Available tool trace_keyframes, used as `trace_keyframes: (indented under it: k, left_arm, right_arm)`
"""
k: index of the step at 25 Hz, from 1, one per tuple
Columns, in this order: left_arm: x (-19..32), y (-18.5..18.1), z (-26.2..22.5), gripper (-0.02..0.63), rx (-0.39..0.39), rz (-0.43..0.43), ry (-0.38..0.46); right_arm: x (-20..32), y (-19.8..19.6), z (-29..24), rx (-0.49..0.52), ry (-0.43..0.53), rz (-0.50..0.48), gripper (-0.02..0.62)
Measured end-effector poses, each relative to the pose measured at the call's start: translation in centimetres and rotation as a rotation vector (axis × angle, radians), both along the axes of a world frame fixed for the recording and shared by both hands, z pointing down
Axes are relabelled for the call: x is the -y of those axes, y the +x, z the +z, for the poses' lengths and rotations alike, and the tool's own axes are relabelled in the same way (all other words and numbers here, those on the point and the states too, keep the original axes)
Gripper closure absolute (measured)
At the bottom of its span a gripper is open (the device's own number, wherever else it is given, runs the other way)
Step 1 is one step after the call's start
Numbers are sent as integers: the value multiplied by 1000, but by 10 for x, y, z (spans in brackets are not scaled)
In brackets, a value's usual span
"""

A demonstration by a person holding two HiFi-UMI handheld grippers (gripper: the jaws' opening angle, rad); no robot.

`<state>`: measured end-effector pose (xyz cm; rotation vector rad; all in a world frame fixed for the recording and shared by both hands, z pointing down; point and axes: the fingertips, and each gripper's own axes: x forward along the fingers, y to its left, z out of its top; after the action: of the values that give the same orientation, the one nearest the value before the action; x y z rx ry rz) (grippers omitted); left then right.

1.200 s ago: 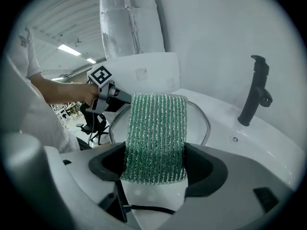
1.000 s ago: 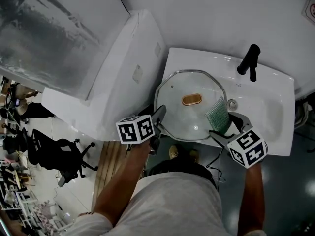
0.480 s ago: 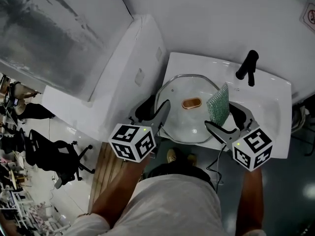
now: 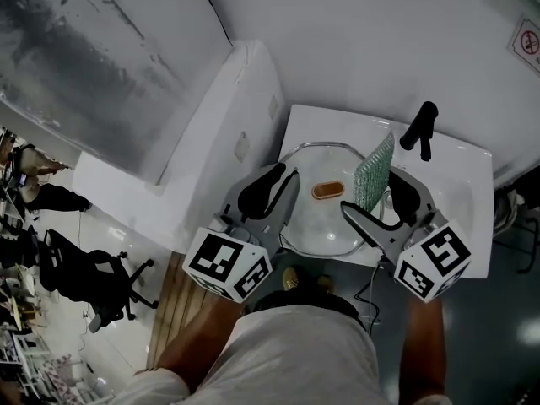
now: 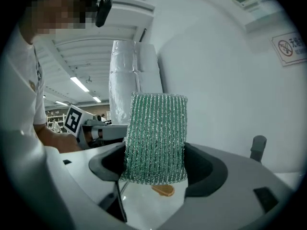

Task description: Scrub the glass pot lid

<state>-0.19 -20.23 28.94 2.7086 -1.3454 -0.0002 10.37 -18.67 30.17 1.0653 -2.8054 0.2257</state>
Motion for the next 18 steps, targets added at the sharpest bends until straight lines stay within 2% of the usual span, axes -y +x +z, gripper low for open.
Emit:
trace_keyframes:
  k: [6,11,18]
  left_arm:
    - [-8,9,-23,564,-14,52,107]
    - [-12,10,-32,589,-25,68,149]
    - [-18,12,-40,591,-23,106,192]
  right_arm:
    - [-6,-18,-26,76,116,-21,247]
    - [-10,-25,-41,129,177,-8,247]
    - [-7,-28,-53,184,224,40,247]
